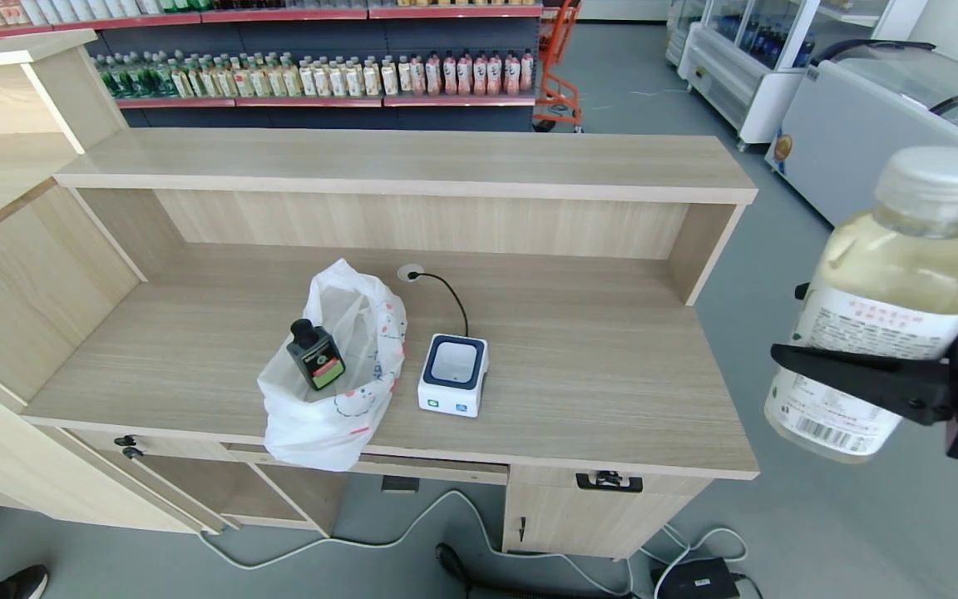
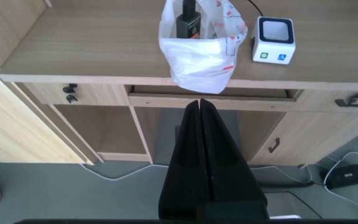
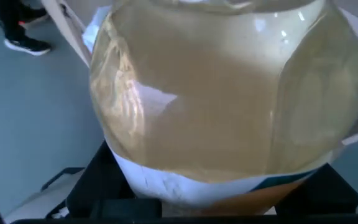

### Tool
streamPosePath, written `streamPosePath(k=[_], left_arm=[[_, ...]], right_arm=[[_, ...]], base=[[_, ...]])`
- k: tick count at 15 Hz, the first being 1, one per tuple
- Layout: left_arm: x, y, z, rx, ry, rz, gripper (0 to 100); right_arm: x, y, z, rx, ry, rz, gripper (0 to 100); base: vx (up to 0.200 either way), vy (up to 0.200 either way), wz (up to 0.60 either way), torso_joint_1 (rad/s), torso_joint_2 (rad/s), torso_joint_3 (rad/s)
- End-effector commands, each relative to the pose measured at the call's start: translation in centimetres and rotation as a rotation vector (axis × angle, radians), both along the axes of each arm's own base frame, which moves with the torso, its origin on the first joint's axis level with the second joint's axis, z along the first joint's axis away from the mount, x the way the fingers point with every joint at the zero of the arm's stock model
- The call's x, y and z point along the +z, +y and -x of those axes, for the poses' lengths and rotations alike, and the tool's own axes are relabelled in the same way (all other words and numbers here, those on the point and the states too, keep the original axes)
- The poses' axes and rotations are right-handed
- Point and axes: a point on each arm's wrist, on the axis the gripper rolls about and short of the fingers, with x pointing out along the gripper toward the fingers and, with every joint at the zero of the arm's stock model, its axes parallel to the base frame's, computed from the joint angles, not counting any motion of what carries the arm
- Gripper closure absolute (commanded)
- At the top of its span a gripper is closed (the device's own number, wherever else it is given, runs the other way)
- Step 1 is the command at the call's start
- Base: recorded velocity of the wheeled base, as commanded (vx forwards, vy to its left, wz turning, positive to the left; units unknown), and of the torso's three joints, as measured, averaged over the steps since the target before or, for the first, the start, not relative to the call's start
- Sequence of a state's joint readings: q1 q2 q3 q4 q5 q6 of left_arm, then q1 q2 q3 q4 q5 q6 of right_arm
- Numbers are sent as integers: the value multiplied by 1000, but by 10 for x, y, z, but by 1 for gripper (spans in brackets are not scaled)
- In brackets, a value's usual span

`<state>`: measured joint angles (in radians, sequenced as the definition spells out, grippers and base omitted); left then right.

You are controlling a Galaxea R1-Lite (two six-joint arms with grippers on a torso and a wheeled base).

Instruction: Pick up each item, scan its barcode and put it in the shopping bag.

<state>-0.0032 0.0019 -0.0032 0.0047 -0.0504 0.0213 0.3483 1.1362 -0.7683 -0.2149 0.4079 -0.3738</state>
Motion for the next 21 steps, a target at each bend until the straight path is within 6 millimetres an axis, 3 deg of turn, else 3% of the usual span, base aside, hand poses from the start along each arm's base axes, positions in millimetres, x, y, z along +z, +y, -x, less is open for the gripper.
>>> streamPosePath(k=[1, 3, 6, 10, 21], left_arm=[[0, 0, 0, 0, 0, 0, 100], [0, 0, 0, 0, 0, 0, 100], [0, 0, 0, 0, 0, 0, 100], [0, 0, 0, -2, 0, 0, 100], [0, 0, 0, 0, 0, 0, 100]], right_arm=[[-40, -5, -28, -155, 58, 115, 100], [-42, -6, -36, -201, 41, 127, 100], [-52, -22, -59, -285, -118, 329, 100], [-56, -18, -78, -283, -236, 361, 100], [-56, -21, -73, -287, -286, 406, 100]], base=[[0, 0, 0, 0, 0, 0], [0, 0, 0, 0, 0, 0], [0, 0, 0, 0, 0, 0], [0, 0, 0, 0, 0, 0], [0, 0, 0, 0, 0, 0]])
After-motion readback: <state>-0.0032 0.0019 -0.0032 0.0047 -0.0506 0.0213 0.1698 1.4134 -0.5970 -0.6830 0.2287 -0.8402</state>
